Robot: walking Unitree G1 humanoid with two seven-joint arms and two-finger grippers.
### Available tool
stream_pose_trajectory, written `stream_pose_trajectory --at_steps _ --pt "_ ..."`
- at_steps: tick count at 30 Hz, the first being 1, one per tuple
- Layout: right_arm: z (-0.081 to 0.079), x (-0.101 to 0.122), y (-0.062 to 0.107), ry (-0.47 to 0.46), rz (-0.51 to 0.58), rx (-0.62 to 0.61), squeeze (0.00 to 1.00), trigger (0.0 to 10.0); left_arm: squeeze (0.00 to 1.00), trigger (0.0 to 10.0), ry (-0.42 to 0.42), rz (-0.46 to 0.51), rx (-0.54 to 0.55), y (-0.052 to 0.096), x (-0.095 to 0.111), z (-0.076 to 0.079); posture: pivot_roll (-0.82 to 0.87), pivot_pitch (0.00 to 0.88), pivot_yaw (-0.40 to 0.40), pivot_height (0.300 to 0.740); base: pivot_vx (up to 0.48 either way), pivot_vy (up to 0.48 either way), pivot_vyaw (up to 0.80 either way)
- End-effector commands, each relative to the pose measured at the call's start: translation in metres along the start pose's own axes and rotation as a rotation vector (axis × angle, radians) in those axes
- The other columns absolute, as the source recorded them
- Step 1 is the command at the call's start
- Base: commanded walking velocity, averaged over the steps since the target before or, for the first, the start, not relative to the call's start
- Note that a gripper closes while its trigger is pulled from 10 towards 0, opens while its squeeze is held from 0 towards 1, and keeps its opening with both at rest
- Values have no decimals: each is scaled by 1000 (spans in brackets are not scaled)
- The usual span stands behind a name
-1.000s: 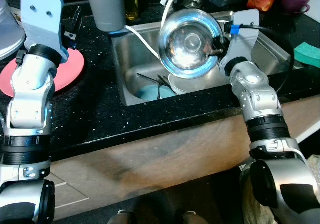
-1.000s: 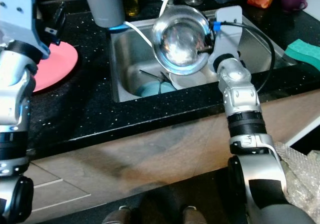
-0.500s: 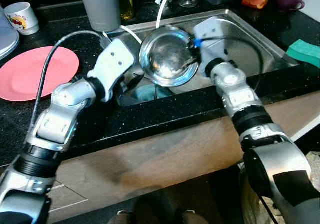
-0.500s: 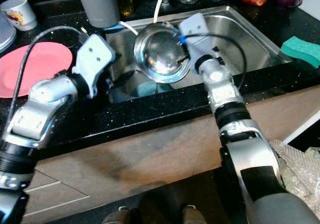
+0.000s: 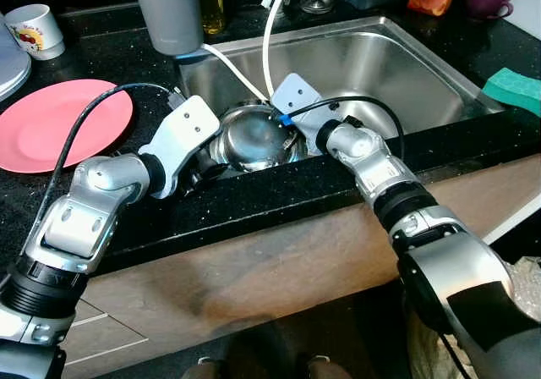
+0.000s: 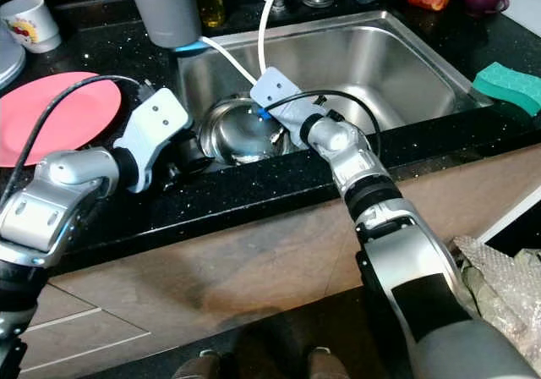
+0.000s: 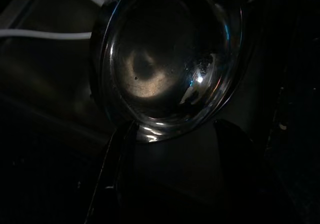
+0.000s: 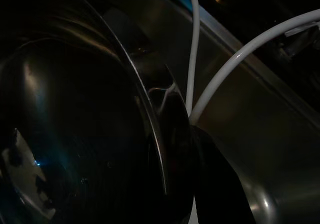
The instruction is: Kitchen organization
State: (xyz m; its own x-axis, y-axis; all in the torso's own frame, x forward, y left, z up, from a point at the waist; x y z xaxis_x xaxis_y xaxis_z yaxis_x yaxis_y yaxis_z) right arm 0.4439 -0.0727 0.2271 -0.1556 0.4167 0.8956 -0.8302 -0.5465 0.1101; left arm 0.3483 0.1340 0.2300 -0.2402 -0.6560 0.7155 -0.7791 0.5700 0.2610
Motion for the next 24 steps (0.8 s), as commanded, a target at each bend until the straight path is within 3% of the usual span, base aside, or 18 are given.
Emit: stream_pose_trajectory --at_steps 1,2,3,7,8,10,11,12,13,16,17,18,19,21,23,24 --pt "-10 1 -3 8 1 56 737 10000 0 10000 28 -10 -60 -1 -3 13 59 148 12 740 0 0 0" --pt "-11 1 -3 8 -2 62 737 10000 0 10000 27 -11 -60 -1 -3 13 56 149 12 740 0 0 0" --pt "-11 0 -3 6 -6 68 1000 10000 0 10000 26 -14 -57 -1 -3 12 56 149 12 740 0 0 0" --pt "-9 -1 -2 21 -10 60 1000 10000 0 10000 32 -29 -25 0 -4 6 55 149 14 740 0 0 0" --pt "-7 0 -2 23 -7 51 341 10000 0 10000 46 -35 12 0 -5 0 55 149 14 740 0 0 0" --pt "-6 1 -2 23 -6 45 341 10000 0 10000 56 -39 36 1 -5 -4 55 147 14 740 0 0 0" --pt "-4 3 -2 18 6 34 0 10000 0 10000 70 -48 87 2 -6 -12 55 147 14 740 0 0 0" --pt "-2 5 -2 8 18 23 0 10000 0 10000 88 -59 146 4 -8 -23 55 148 14 740 0 0 0" --pt "-2 5 -2 8 18 23 0 10000 0 10000 88 -59 146 4 -8 -23 55 148 14 740 0 0 0" --pt "6 15 0 -48 77 -16 0 10000 0 10000 182 -84 342 17 -15 -59 56 148 13 740 0 0 0" --pt "10 23 1 -95 121 -35 0 10000 529 10000 240 -113 445 30 -23 -79 57 148 15 740 0 0 0" --pt "10 23 1 -95 121 -35 0 10000 529 10000 240 -113 445 30 -23 -79 57 148 15 740 0 0 0" --pt "13 29 1 -132 155 -44 0 10000 1000 10000 283 -140 520 41 -30 -93 57 148 15 740 0 0 0" --pt "12 40 2 -195 214 -33 0 10000 1000 10000 359 -215 663 71 -51 -120 58 147 12 740 0 0 0" --pt "8 46 2 -242 252 -8 0 10000 1000 10000 422 -287 770 97 -70 -136 58 147 12 740 0 0 0" --pt "8 46 2 -242 252 -8 0 10000 1000 10000 422 -287 770 97 -70 -136 58 147 12 740 0 0 0"
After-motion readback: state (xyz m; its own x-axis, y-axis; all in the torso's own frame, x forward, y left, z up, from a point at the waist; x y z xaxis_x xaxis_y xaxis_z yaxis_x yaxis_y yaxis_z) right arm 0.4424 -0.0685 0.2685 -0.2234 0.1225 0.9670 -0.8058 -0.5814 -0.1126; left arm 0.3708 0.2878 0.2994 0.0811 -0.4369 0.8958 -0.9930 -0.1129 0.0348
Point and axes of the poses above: a point about 5 cm out from each wrist's last joint towards the gripper, its own y axis pointing back from the gripper into the wrist, its own x axis along the axis of the wrist's last joint, z = x × y, the point moved 4 cm from there along -y, pointing out of the wrist towards the gripper, and after that the axes turned 14 degrees about -y, right-handed, at the moved point
